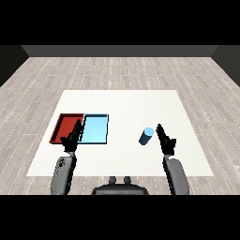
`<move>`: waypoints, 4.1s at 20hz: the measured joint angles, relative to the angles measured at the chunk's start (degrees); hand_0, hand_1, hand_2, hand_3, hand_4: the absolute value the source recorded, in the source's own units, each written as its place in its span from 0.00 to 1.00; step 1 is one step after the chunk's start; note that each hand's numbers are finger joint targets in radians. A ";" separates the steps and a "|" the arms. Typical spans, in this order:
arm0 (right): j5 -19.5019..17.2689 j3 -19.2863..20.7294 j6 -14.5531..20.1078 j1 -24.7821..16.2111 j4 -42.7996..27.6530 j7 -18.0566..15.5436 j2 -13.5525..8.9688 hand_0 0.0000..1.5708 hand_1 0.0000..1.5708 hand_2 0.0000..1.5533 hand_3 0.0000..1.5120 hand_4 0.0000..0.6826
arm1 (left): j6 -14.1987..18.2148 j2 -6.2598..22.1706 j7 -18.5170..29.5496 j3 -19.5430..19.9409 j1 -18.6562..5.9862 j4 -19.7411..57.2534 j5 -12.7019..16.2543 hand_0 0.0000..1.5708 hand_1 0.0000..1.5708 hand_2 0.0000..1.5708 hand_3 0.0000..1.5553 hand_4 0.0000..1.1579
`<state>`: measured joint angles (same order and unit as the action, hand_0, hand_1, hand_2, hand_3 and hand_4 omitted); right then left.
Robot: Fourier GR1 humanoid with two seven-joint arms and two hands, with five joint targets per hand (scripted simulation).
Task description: Pick the blue can and put it in the blue box
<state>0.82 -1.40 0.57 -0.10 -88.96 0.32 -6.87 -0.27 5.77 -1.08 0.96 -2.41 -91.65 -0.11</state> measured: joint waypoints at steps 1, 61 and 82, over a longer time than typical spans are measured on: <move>-0.39 0.17 0.10 0.04 0.01 -0.21 0.07 0.00 0.00 0.00 0.00 0.00 | 0.25 -0.05 -0.08 0.09 0.06 0.07 -0.42 0.00 0.00 0.00 0.00 0.00; 10.81 9.73 -8.02 19.36 33.66 -18.81 3.38 0.00 0.00 0.00 0.00 0.00 | -7.72 -1.89 18.98 4.27 1.56 1.45 7.63 0.00 0.00 0.00 0.00 0.00; 5.14 5.45 4.84 23.18 33.23 -17.32 4.88 0.93 0.93 0.95 0.96 0.92 | -7.17 -2.37 18.30 3.22 2.18 0.10 6.61 0.00 0.00 0.00 0.00 0.00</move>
<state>5.96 4.06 5.40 23.09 -55.73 -17.00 -1.99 -7.44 3.40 17.22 4.18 -0.23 -91.55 6.51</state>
